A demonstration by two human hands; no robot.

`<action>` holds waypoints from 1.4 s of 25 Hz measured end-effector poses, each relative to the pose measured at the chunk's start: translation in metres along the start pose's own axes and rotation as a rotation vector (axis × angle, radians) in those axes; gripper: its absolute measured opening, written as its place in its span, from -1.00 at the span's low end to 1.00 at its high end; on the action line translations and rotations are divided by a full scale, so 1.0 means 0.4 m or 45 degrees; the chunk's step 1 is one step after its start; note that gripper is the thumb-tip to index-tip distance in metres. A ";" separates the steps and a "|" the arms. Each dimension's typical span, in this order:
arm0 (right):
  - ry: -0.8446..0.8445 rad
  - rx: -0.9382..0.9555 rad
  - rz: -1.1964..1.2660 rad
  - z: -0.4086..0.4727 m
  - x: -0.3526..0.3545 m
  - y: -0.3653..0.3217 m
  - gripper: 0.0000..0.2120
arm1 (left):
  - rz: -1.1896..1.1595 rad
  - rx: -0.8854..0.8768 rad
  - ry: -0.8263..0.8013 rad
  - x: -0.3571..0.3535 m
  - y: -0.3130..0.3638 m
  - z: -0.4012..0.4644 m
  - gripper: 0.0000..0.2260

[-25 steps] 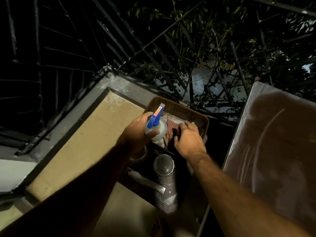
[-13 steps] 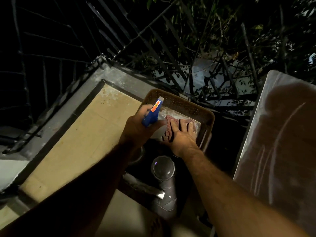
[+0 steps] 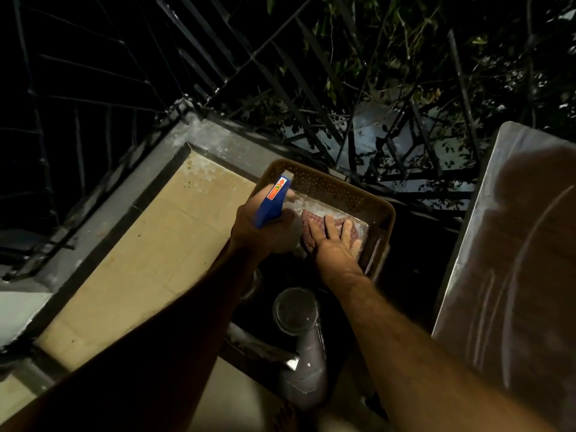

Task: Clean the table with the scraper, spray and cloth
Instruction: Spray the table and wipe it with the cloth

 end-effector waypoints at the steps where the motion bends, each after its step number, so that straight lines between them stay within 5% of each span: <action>1: 0.003 0.023 0.057 0.001 0.001 0.003 -0.22 | -0.029 0.127 0.047 -0.001 0.003 -0.004 -0.76; 4: 0.098 0.094 0.303 -0.011 0.018 0.005 -0.37 | -0.158 0.176 0.073 -0.005 0.011 0.008 -0.91; 8: 0.292 0.240 0.668 -0.092 0.084 0.010 -0.54 | -0.231 0.143 0.169 0.020 0.109 -0.007 -0.81; 12: 0.279 0.181 0.982 -0.205 0.152 0.009 -0.47 | -0.313 0.142 0.232 0.056 0.241 -0.073 -0.62; 18: 0.350 0.121 1.210 -0.410 0.284 -0.016 -0.51 | -0.336 0.177 0.194 0.106 0.406 -0.209 -0.77; 35: 0.502 0.094 1.220 -0.760 0.415 0.306 -0.47 | -0.155 -0.082 -0.014 -0.084 0.693 -0.406 -0.83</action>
Point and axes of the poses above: each hand's wrist, its own z-axis towards the middle knuckle, its own x-axis out of the back of the hand, y = z × x, the point moved 2 cm from there along z, towards the middle knuckle, and after that the axes turned 1 degree about -y, right-handed, at the moved point
